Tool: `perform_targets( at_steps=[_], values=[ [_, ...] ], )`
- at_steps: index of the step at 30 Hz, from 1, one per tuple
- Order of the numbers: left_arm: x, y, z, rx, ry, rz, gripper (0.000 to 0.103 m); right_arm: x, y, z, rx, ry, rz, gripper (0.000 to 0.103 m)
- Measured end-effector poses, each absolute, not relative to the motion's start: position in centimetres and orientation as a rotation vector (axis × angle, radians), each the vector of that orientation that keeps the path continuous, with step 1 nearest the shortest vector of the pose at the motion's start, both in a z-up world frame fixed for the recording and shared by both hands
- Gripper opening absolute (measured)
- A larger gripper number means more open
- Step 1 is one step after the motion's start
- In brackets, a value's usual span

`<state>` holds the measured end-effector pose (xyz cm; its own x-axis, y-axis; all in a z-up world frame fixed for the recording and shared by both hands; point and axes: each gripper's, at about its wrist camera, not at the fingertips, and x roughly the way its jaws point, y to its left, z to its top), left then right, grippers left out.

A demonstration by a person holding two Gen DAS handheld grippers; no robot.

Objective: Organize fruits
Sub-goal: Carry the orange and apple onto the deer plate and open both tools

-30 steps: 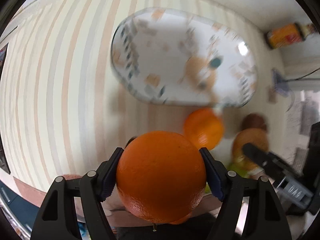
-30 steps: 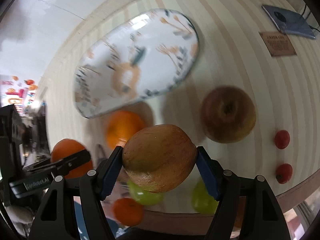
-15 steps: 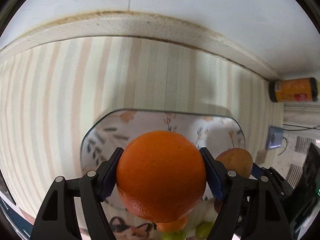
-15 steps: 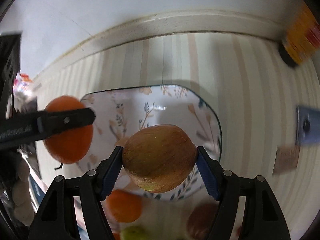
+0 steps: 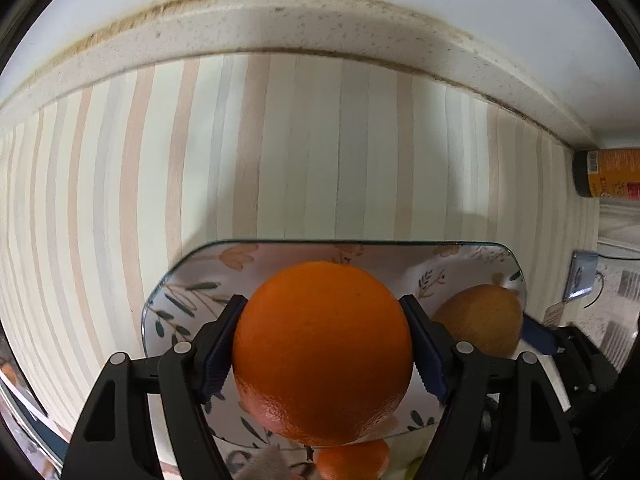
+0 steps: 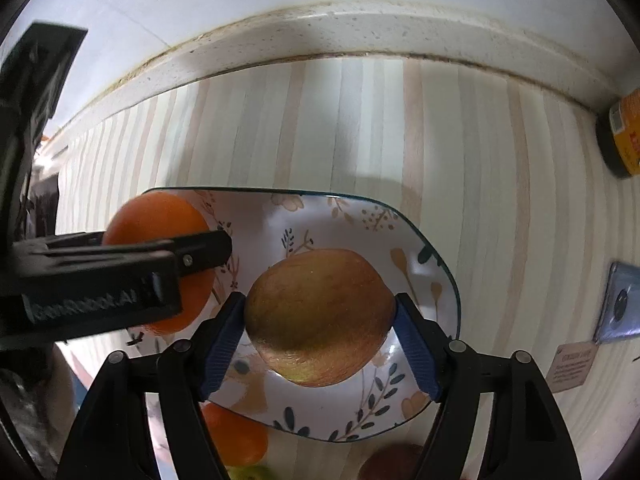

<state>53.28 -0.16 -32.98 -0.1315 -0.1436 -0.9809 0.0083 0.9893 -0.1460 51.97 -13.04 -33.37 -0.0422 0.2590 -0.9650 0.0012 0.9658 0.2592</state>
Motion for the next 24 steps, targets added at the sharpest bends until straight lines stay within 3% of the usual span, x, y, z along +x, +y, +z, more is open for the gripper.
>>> perform_targets(
  at_steps=[3,11,24],
  values=[
    [53.5,0.0,-32.2,-0.141,1.676,-0.163,0.093,52.0,-13.4,-32.6,0.189,1.587,0.19,0.099],
    [52.9,0.5,-27.7,-0.092,1.588,-0.135,0.094,49.9,-14.9,-29.2,0.164,1.561,0.107,0.099],
    [42.8,2.9,-20.9,0.037,1.406,-0.054,0.094,41.8,-14.3,-23.1,0.168,1.476,0.039,0.099]
  ],
)
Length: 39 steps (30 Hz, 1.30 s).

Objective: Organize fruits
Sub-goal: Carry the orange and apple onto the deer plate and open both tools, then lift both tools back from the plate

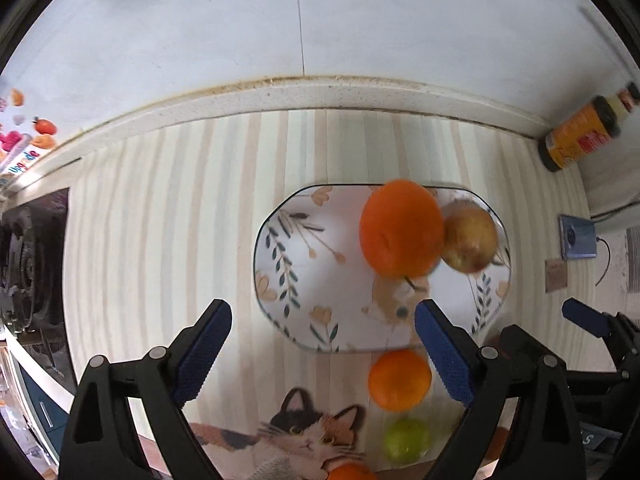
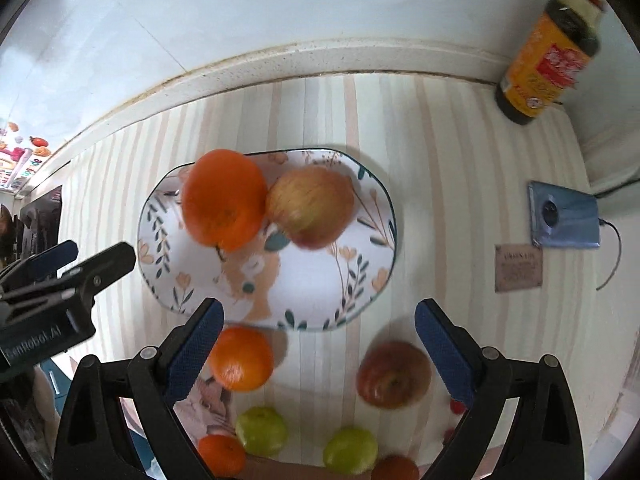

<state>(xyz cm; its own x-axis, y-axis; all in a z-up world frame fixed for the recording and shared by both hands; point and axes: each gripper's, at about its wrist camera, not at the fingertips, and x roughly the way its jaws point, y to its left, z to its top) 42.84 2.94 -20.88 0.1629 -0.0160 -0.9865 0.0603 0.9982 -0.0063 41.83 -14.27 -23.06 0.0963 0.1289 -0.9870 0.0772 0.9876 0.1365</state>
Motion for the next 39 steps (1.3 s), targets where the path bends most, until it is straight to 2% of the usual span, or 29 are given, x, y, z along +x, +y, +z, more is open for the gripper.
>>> perform_targets(
  at_steps=[21,39],
  values=[
    [31.2,4.9,-12.6,0.002,1.223,-0.09,0.094,32.0,-12.9,-12.7,0.127,1.269,0.015,0.099],
    [27.9,4.7,-10.2,0.017,1.143,-0.095,0.094,27.5,-13.7,-9.2,0.16,1.178,0.012,0.099]
  ],
)
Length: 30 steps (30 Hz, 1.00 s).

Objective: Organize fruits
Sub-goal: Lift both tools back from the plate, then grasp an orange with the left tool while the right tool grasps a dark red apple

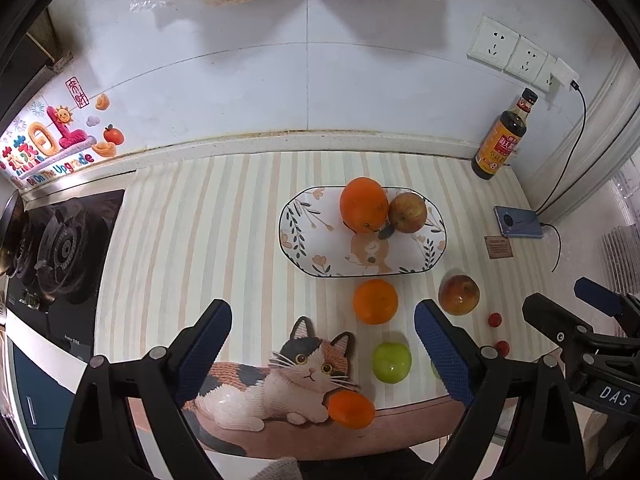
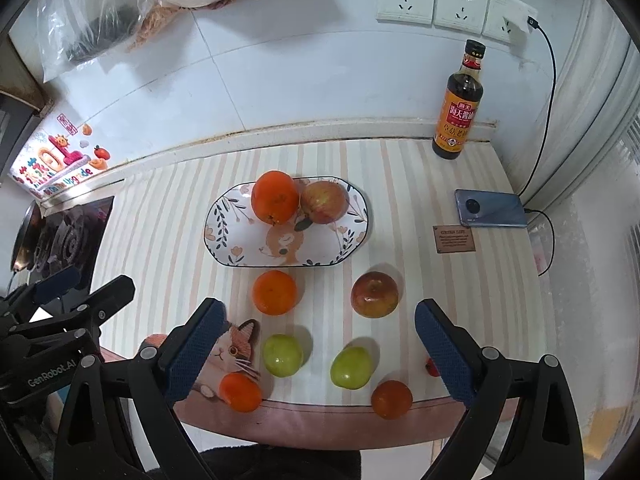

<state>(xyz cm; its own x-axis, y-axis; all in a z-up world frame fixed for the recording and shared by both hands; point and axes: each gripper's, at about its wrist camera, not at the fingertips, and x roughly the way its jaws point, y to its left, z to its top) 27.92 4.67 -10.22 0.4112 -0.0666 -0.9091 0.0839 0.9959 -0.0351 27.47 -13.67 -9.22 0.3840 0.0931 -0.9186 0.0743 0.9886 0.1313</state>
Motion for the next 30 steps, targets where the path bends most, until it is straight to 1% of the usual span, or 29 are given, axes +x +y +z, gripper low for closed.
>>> perform_targets(
  at_steps=[4,5,6,10,19,24,30],
  values=[
    [28.9,4.2,-10.9,0.012,1.141,-0.083,0.094,27.8,-14.3,-9.7,0.216,1.164,0.027,0.099],
    [29.2,4.0,-11.1,0.019,1.142,-0.079,0.096,28.0,-14.6,-10.0,0.224,1.162,0.026,0.099],
    [29.6,3.8,-11.5,0.026,1.148,-0.074,0.101,28.2,-15.0,-10.5,0.238,1.163,0.025,0.099],
    [31.5,3.0,-13.8,0.027,1.188,-0.07,0.101,29.7,-17.1,-13.5,0.288,1.205,-0.003,0.099],
    [36.0,-0.4,-23.5,0.046,1.459,-0.117,0.101,32.8,-22.0,-23.6,0.401,1.387,-0.088,0.099],
    [37.1,-2.4,-28.7,0.037,1.606,-0.16,0.101,33.7,-22.8,-27.7,0.426,1.458,-0.108,0.099],
    [37.1,-3.9,-32.1,0.053,1.687,-0.166,0.101,34.5,-22.8,-30.7,0.446,1.505,-0.115,0.099]
  ],
)
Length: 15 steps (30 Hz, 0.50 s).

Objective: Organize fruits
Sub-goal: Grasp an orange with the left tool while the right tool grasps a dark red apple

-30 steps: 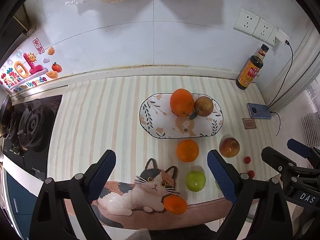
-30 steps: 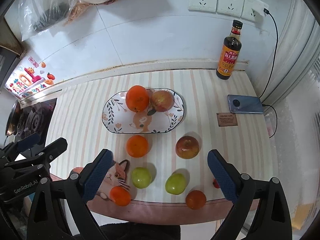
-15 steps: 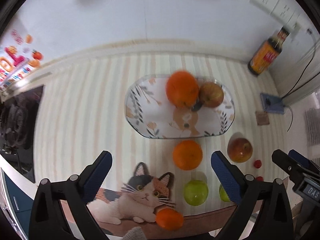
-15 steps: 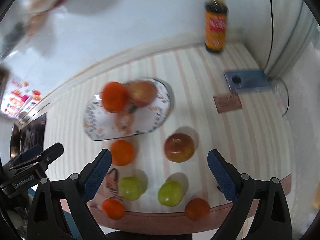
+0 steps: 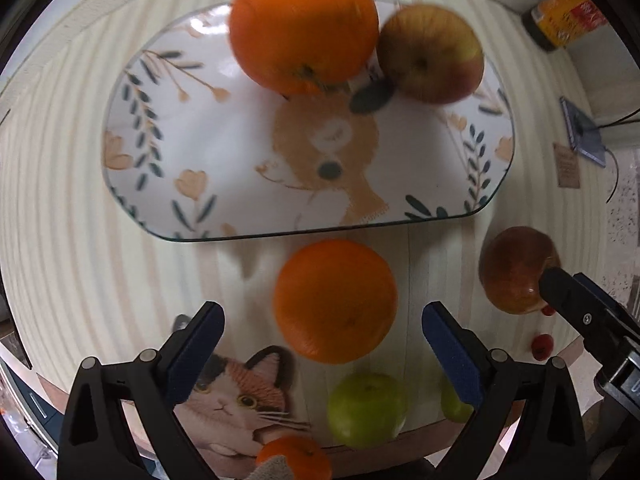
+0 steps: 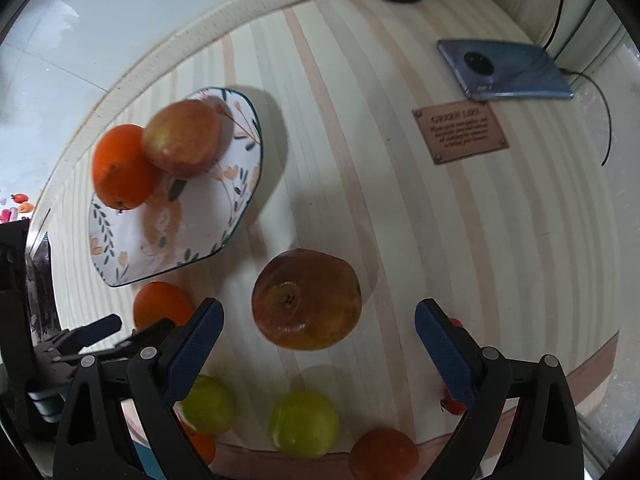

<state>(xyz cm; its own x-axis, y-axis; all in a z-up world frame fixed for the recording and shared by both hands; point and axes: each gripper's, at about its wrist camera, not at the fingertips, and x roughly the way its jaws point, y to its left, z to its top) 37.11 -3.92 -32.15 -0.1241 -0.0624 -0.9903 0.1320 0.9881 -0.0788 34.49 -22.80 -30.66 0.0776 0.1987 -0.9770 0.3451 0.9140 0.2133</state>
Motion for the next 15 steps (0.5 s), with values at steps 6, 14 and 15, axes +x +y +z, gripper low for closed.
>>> perform_targets(
  at_steps=[6,14,15],
  values=[
    [37.0,-4.7,-33.3,0.09,1.678,-0.149,0.085,35.1,-22.7,-32.6,0.443,1.547,-0.113,0.096],
    [35.8,-4.1,-32.5,0.086,1.632,-0.152,0.062,35.1,-20.6,-33.3,0.423,1.591,-0.051,0.071],
    [35.5,-3.6,-32.4,0.082,1.637,-0.154,0.062,34.8,-20.1,-33.3,0.439,1.602,-0.016,0.071]
  ],
)
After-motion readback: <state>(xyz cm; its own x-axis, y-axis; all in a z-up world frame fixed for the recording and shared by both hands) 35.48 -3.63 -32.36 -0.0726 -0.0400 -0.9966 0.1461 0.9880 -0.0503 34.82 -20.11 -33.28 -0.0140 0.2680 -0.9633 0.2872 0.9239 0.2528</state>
